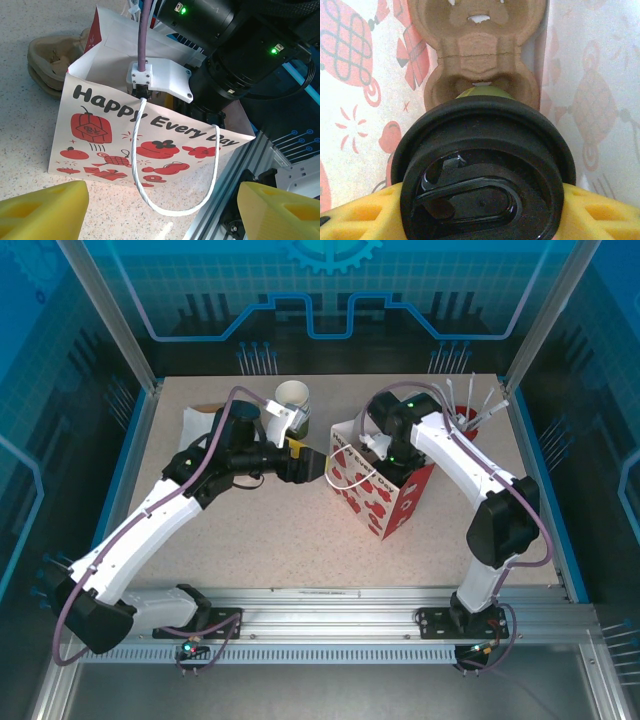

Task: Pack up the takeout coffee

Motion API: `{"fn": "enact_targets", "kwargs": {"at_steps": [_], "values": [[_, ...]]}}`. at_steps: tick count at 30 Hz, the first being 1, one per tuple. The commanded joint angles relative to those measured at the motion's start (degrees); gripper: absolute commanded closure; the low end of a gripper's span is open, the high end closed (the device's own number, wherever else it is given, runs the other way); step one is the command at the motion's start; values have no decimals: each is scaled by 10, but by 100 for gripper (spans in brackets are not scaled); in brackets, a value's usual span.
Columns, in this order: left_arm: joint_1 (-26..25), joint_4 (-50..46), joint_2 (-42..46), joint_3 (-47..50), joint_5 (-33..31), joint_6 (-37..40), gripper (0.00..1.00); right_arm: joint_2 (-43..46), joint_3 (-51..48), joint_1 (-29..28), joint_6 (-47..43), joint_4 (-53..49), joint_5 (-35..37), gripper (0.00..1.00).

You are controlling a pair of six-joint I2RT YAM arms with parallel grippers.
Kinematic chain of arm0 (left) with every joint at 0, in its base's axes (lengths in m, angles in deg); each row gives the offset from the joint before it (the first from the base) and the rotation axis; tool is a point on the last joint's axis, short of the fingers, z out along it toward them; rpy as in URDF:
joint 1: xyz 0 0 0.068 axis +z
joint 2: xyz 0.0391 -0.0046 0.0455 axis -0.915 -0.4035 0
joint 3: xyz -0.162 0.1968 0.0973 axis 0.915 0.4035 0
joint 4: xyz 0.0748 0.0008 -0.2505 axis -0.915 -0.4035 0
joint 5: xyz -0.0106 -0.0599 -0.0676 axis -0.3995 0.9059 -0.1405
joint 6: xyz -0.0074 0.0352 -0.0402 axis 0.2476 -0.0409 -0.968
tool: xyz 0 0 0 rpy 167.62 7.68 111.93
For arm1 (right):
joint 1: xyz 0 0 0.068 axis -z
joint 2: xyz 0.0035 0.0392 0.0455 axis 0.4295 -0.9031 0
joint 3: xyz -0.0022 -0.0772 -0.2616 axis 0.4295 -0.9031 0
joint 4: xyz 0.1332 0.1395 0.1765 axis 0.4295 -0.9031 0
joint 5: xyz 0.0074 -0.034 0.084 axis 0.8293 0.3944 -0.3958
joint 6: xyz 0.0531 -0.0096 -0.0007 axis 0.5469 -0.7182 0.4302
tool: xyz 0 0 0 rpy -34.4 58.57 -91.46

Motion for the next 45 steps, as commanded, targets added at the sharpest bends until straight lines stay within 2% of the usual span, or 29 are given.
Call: {"fn": "enact_targets", "kwargs": {"at_steps": [1,45], "values": [[-5,1,16,9,1,11,20,-6,-8,9,-4,3,0,61],[-5,-1,23,8,1,13,20,5,-107,18,-3,65,2,62]]}}
